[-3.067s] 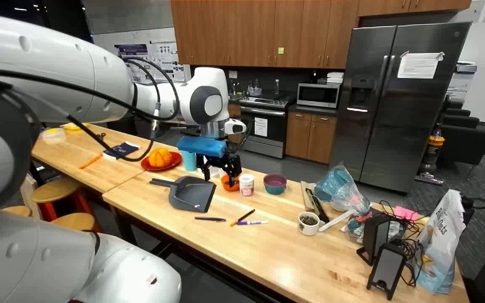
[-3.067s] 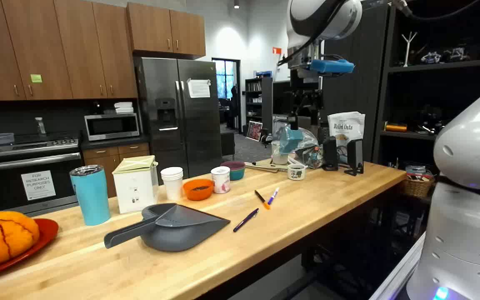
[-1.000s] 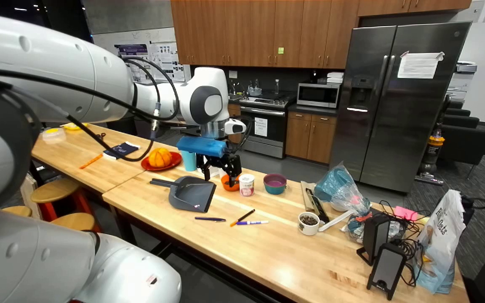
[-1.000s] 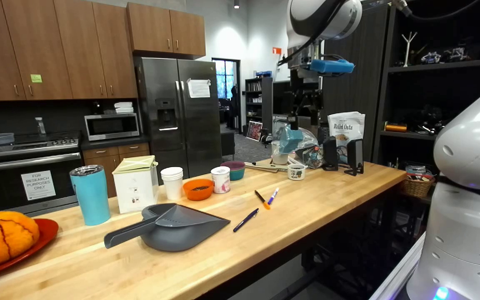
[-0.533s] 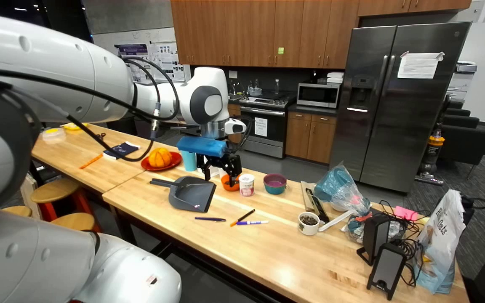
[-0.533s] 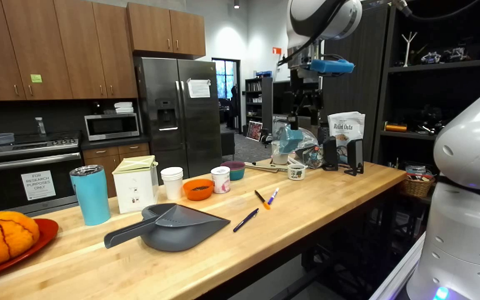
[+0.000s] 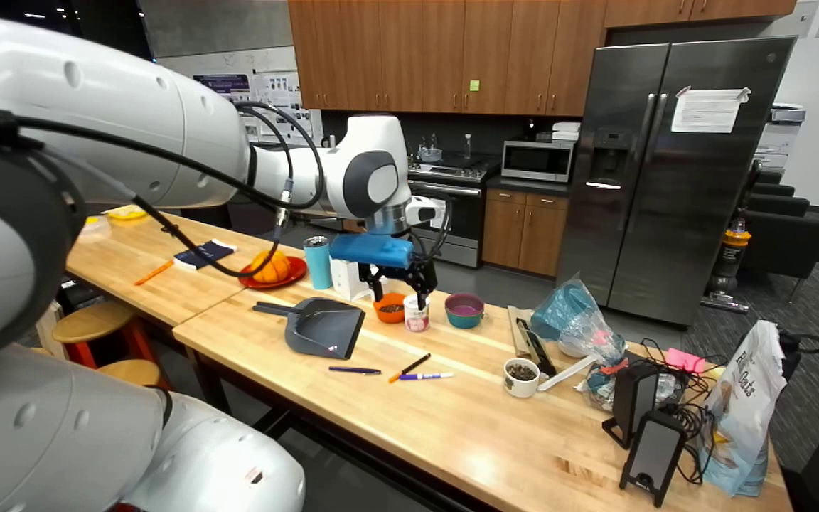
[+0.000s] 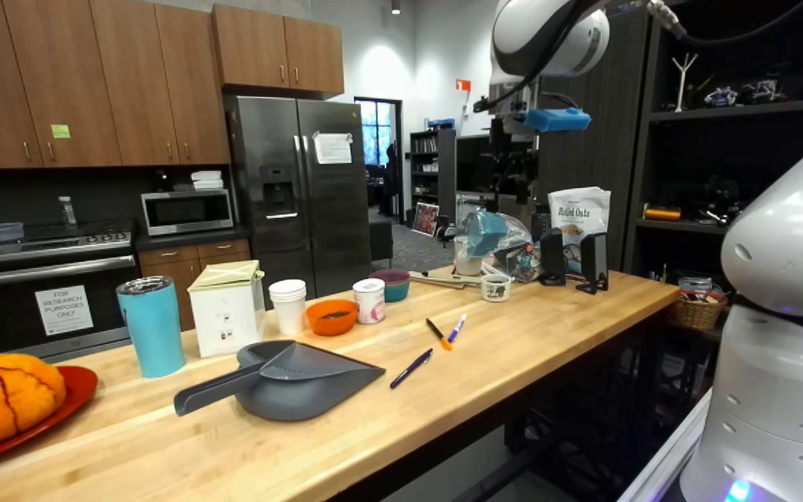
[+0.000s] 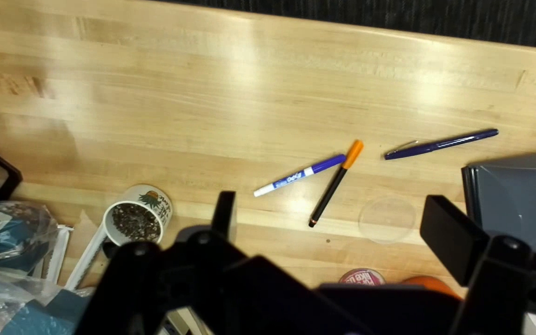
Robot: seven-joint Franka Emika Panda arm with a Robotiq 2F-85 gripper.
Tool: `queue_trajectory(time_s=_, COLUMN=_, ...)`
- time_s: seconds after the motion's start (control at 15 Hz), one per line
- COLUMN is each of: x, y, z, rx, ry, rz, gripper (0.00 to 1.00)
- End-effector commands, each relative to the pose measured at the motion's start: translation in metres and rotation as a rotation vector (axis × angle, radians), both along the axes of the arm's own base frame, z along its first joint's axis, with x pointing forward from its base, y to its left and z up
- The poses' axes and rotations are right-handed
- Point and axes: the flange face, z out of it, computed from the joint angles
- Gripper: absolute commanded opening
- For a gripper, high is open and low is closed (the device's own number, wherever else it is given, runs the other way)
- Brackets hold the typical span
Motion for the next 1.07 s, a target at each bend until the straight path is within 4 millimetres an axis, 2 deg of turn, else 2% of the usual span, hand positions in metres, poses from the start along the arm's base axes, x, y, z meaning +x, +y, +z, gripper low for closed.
queue_trajectory(time_s=0.0, x=0.015, y=-0.032, z=-0.008, rx=0.000, ry=-0.001, rz=0.002, gripper=1.00)
queue_trajectory(time_s=0.2, x=0.018, y=-0.052, z=-0.022, rx=0.026, ry=-0.004, rz=-0.051, gripper=1.00)
queue_trajectory(time_s=0.53, x=0.028, y=-0.071, z=-0.046, rx=0.052, ry=-0.057, rz=-0.225, gripper=1.00)
queue_trajectory(time_s=1.0, x=0.034, y=-0.069, z=-0.097, rx=0.121, ry=0.022, rz=-0.489, gripper=1.00)
